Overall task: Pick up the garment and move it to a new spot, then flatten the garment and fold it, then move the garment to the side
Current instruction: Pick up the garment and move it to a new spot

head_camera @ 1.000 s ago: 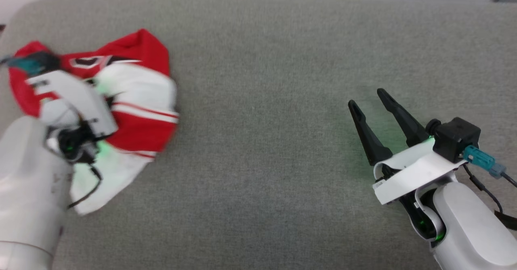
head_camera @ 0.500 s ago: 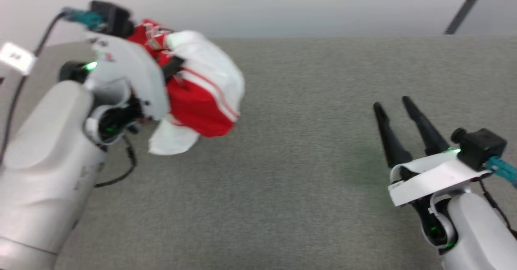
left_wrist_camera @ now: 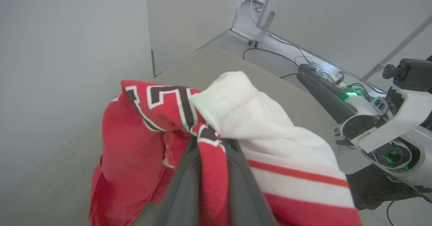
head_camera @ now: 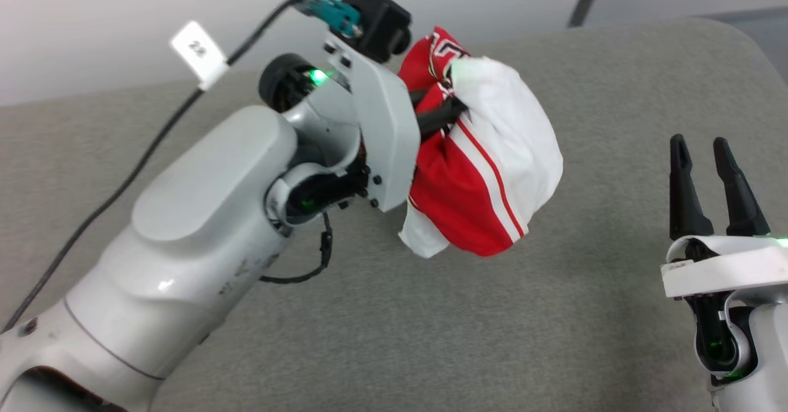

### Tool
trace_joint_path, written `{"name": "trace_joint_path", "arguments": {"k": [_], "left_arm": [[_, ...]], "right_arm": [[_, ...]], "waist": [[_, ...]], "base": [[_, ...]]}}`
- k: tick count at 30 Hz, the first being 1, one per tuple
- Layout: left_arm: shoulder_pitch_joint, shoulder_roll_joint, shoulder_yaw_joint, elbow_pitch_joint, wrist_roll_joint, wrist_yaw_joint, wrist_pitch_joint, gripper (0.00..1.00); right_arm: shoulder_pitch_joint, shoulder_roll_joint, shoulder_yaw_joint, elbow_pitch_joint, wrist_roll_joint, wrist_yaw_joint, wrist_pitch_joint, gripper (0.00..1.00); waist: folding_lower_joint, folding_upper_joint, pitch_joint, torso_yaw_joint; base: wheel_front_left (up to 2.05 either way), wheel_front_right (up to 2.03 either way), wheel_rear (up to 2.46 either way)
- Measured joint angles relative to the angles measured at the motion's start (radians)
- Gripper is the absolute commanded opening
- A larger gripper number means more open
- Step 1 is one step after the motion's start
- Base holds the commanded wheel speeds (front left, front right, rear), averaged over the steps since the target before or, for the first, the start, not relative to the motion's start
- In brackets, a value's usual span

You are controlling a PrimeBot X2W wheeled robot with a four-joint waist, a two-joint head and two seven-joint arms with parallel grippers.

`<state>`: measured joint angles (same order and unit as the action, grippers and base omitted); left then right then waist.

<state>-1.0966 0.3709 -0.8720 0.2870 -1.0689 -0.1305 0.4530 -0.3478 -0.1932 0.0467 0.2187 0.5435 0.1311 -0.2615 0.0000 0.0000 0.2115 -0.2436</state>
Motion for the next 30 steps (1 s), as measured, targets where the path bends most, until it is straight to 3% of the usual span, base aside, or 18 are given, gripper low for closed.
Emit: {"name": "trace_joint_path", "arguments": {"k": [12, 24, 30], "left_arm": [[-0.014, -0.024, -0.169, 0.275, -0.035, 0.0, -0.024, 0.0], [-0.089, -0.112, -0.299, 0.478, -0.069, 0.0, -0.08, 0.0], [-0.111, -0.121, -0.348, 0.552, -0.075, -0.001, -0.103, 0.0]], "right_arm": [[-0.004, 0.06, -0.013, -0.02, 0.016, 0.0, 0.0, 1.0], [-0.038, 0.101, -0.004, -0.024, 0.044, 0.0, 0.0, 1.0], [-0.055, 0.11, 0.013, -0.02, 0.046, 0.0, 0.0, 1.0]], "waist": [[0.0, 0.0, 0.093, -0.1], [0.0, 0.0, 0.19, -0.176], [0.0, 0.0, 0.219, -0.215]], "base": [[0.0, 0.0, 0.0], [0.0, 0.0, 0.0], [0.0, 0.0, 0.0]]}}
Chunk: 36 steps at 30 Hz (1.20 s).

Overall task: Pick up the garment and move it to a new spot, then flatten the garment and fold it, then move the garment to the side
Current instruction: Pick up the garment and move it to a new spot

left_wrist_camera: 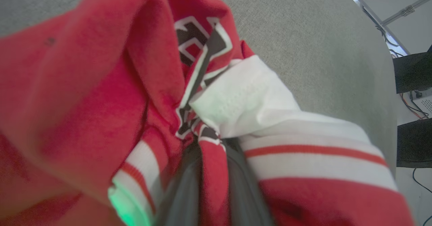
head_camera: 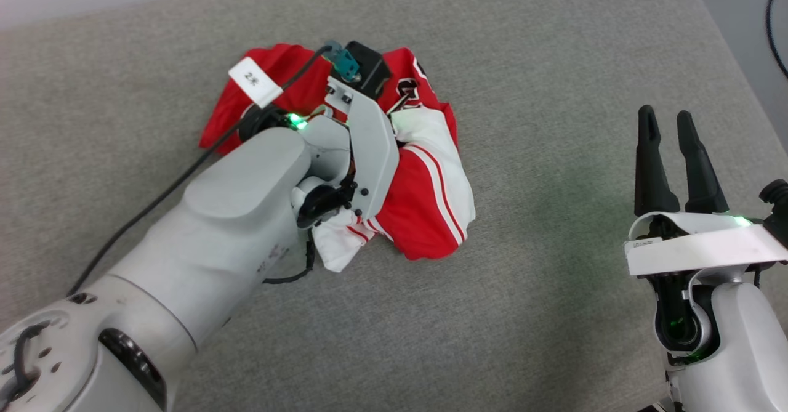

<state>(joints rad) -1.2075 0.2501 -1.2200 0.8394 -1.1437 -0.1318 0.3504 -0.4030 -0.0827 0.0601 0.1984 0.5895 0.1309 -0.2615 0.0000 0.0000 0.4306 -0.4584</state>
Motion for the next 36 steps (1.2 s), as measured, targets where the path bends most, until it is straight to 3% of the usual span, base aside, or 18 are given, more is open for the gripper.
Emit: {"name": "trace_joint_path", "arguments": {"k": [4, 6, 8, 9, 10, 23, 36], "left_arm": [[-0.003, 0.0, -0.013, 0.02, -0.018, 0.0, -0.018, 0.0], [-0.003, 0.0, -0.019, 0.018, -0.034, 0.0, -0.038, 0.42], [-0.002, -0.001, -0.022, 0.006, -0.054, 0.0, -0.065, 0.76], [0.0, 0.0, -0.021, -0.002, -0.069, 0.0, -0.079, 0.93], [0.002, 0.001, -0.02, -0.011, -0.081, 0.0, -0.094, 1.0], [0.049, 0.066, 0.013, -0.132, -0.197, 0.0, -0.305, 1.0], [0.415, 0.222, 0.059, -0.15, -0.305, 0.0, -0.574, 1.0]], "right_arm": [[-0.002, 0.001, 0.017, 0.005, -0.006, 0.0, 0.0, 1.0], [-0.002, -0.003, 0.032, 0.01, -0.01, 0.0, 0.0, 1.0], [-0.002, -0.011, 0.043, 0.016, -0.012, 0.0, 0.0, 1.0], [-0.002, -0.016, 0.045, 0.019, -0.016, 0.0, 0.0, 1.0], [-0.001, -0.024, 0.048, 0.022, -0.022, 0.0, 0.0, 1.0], [0.037, -0.123, 0.094, 0.083, -0.081, 0.0, 0.0, 1.0], [0.118, -0.179, 0.092, 0.175, -0.113, 0.0, 0.0, 1.0]], "waist": [[0.0, 0.0, 0.003, -0.012], [0.0, 0.0, -0.002, -0.009], [0.0, 0.0, -0.01, -0.002], [0.0, 0.0, -0.016, 0.003], [0.0, 0.0, -0.022, 0.009], [0.0, 0.0, -0.148, 0.119], [0.0, 0.0, -0.282, 0.274]], "base": [[0.0, 0.0, 0.0], [0.0, 0.0, 0.0], [0.0, 0.0, 0.0], [0.0, 0.0, 0.0], [0.0, 0.0, 0.0], [0.0, 0.0, 0.0], [0.0, 0.0, 0.0]]}}
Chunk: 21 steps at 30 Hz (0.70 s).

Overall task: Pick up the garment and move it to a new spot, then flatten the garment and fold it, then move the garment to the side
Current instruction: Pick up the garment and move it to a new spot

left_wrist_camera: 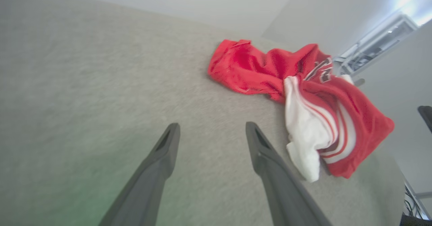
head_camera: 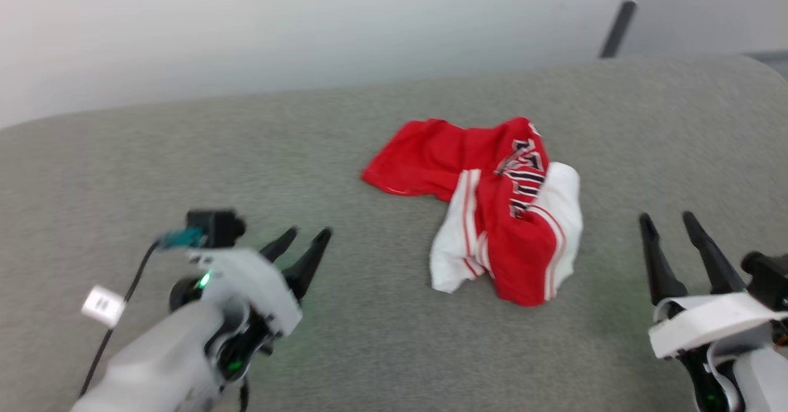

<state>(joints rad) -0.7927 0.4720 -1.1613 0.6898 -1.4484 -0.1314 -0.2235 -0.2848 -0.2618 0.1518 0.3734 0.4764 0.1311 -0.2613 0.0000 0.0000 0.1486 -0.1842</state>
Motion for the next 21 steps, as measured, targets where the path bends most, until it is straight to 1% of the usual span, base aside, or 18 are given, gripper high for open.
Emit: {"name": "trace_joint_path", "arguments": {"k": [5, 6, 8, 12, 17, 18, 19, 21], "left_arm": [[0.103, 0.045, 0.069, 0.0, 0.014, 0.0, -0.037, 1.0], [0.123, 0.053, 0.1, -0.003, 0.033, 0.0, -0.038, 1.0], [0.164, 0.068, 0.193, -0.024, 0.089, 0.011, -0.039, 1.0], [0.298, 0.083, 0.383, -0.107, 0.236, 0.06, -0.041, 1.0], [0.499, 0.072, 0.605, -0.275, 0.419, 0.128, -0.041, 1.0], [0.574, 0.064, 0.68, -0.346, 0.509, 0.161, -0.041, 1.0], [0.574, 0.064, 0.68, -0.346, 0.509, 0.161, -0.041, 1.0], [0.636, 0.048, 0.758, -0.415, 0.587, 0.182, -0.041, 1.0]], "right_arm": [[0.039, -0.012, -0.024, 0.003, 0.006, 0.0, 0.007, 1.0], [0.048, -0.012, -0.028, 0.001, 0.006, 0.0, 0.008, 1.0], [0.065, -0.015, -0.037, -0.002, 0.006, 0.0, 0.015, 1.0], [0.093, -0.02, -0.052, -0.018, 0.004, 0.0, 0.021, 1.0], [0.121, -0.021, -0.067, -0.032, -0.001, 0.0, 0.032, 1.0], [0.129, -0.02, -0.071, -0.04, -0.001, 0.0, 0.034, 1.0], [0.129, -0.02, -0.071, -0.04, -0.001, 0.0, 0.034, 1.0], [0.134, -0.019, -0.073, -0.044, -0.002, 0.0, 0.039, 1.0]], "waist": [[0.0, 0.0, -0.038, 0.062], [0.0, 0.0, -0.046, 0.074], [0.0, 0.0, -0.062, 0.094], [0.0, 0.0, -0.09, 0.13], [0.0, 0.0, -0.12, 0.159], [0.0, 0.0, -0.129, 0.165], [0.0, 0.0, -0.129, 0.165], [0.0, 0.0, -0.136, 0.169]], "base": [[0.0, 0.0, 0.0], [0.0, 0.0, 0.0], [0.0, 0.0, 0.0], [0.0, 0.0, 0.0], [0.0, 0.0, 0.0], [0.0, 0.0, 0.0], [0.0, 0.0, 0.0], [0.0, 0.0, 0.0]]}}
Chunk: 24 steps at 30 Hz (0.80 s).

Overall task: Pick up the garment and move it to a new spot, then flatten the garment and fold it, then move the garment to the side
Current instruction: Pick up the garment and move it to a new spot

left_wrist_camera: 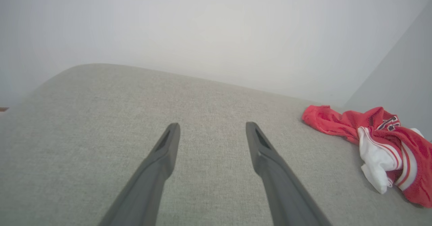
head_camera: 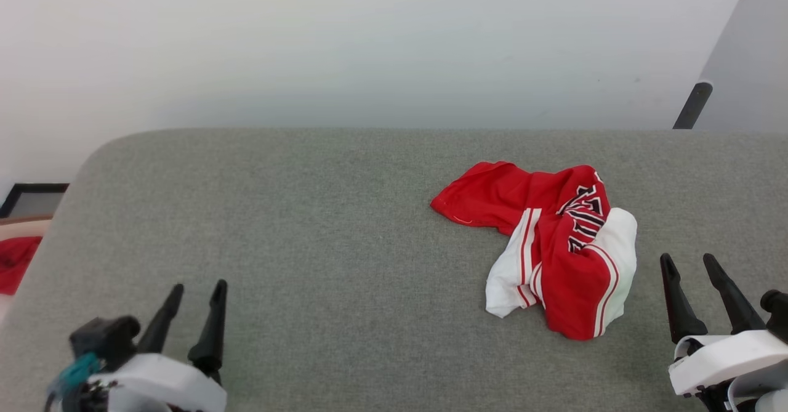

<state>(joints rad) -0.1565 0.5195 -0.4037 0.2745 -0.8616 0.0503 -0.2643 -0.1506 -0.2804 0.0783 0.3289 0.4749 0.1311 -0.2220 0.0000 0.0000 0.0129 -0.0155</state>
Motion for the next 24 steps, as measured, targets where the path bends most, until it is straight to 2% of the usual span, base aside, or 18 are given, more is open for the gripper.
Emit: {"name": "trace_joint_path", "arguments": {"k": [4, 11, 16, 24], "left_arm": [[0.094, -0.036, 0.118, -0.112, 0.138, 0.007, 0.0, 1.0], [0.153, -0.085, 0.215, -0.217, 0.322, -0.006, 0.0, 1.0], [0.19, -0.133, 0.252, -0.24, 0.374, -0.022, 0.0, 1.0], [0.209, -0.176, 0.287, -0.186, 0.399, -0.068, 0.0, 1.0]], "right_arm": [[0.0, 0.005, -0.002, -0.017, -0.001, 0.0, 0.006, 1.0], [-0.003, 0.011, -0.014, -0.063, -0.004, 0.0, 0.007, 1.0], [-0.001, 0.02, -0.02, -0.082, -0.01, 0.0, 0.005, 1.0], [0.023, 0.031, -0.032, -0.08, -0.016, 0.0, 0.001, 1.0]], "waist": [[0.0001, 0.0, -0.004, -0.005], [0.0, 0.0, -0.008, -0.027], [0.0, 0.0, -0.011, -0.042], [0.0, 0.0, -0.011, -0.05]], "base": [[0.0, 0.0, 0.0], [0.0, 0.0, 0.0], [0.0, 0.0, 0.0], [0.0, 0.0, 0.0]]}}
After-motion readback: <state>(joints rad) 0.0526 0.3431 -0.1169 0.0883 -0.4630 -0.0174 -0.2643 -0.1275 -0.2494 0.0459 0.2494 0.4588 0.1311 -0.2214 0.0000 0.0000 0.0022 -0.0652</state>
